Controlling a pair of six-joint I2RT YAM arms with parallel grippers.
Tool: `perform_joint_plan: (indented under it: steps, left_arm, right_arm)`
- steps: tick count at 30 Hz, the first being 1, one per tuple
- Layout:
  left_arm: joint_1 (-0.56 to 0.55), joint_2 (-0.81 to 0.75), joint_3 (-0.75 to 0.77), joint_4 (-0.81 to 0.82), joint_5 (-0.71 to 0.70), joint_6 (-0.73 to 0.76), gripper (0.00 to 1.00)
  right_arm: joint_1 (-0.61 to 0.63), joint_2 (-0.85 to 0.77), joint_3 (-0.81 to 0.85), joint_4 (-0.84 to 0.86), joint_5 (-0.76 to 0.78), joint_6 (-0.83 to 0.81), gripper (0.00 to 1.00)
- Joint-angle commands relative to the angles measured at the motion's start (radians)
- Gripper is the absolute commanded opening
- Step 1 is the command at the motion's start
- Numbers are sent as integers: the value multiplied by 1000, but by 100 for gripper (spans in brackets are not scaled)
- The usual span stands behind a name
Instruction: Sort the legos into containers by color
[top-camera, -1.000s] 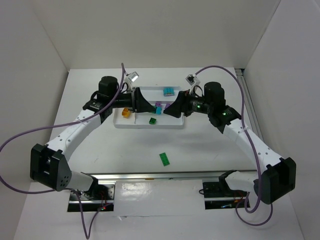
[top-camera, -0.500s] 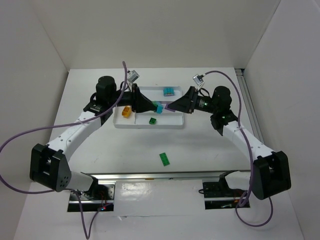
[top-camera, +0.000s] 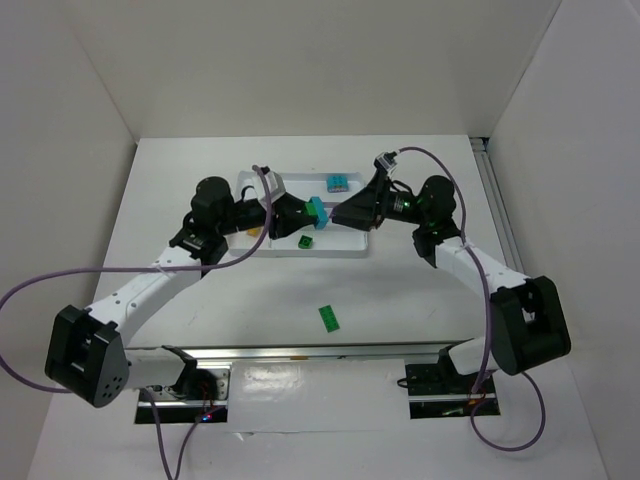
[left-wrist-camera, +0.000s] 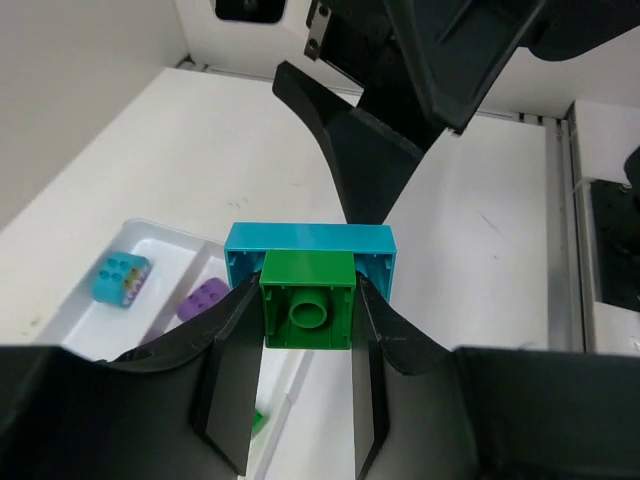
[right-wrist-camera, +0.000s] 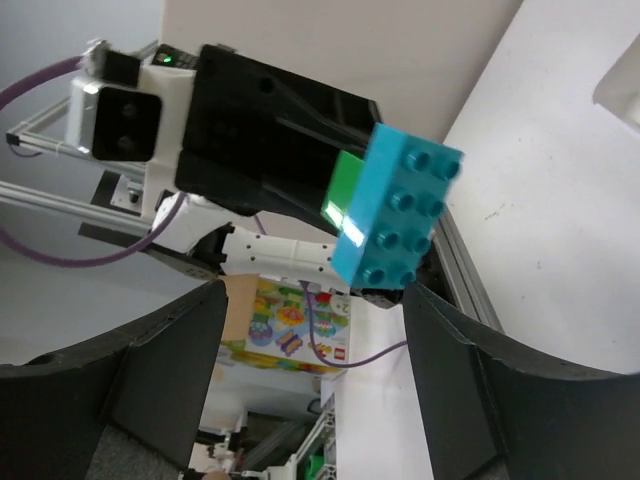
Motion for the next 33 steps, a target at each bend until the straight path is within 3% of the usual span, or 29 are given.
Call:
perform_joint_plan:
  steps: [1, 3, 5, 8, 11, 14, 19, 24, 29, 32, 33]
  left_arm:
    - [-14, -52, 42, 54, -36, 119, 0]
    - [-14, -82, 42, 54, -48, 145, 0]
    - [-14, -102, 42, 40, -48, 156, 0]
    - [-14, -114, 53, 31, -9, 167, 0]
    - [-14, -125, 53, 40, 19, 158, 0]
    - [-24, -134, 74, 14, 39, 167, 0]
    - [-24, -134, 84, 3, 39, 167, 0]
    - [-24, -134, 93, -20, 39, 179, 0]
    - [-24, -134, 93, -29, 39, 179, 0]
    - [-24, -134, 93, -41, 51, 179, 0]
    - [-24, -125, 103, -52, 51, 179, 0]
  right_arm:
    - [7, 0, 69, -59, -8, -82, 79]
    - [7, -12, 124, -253, 13, -213, 79]
    - [7, -12, 145, -297, 26, -236, 79]
    - [16, 23, 135, -126, -22, -112, 82]
    - [27, 87, 101, 194, -53, 98, 82]
    - [50, 138, 106, 408, -82, 226, 82]
    - [88, 173, 171, 399, -102, 200, 82]
    - [99, 182, 172, 424, -102, 215, 66]
    - [99, 182, 161, 476, -92, 248, 42]
    - [99, 192, 150, 503, -83, 257, 38]
    - [99, 192, 150, 513, -83, 269, 30]
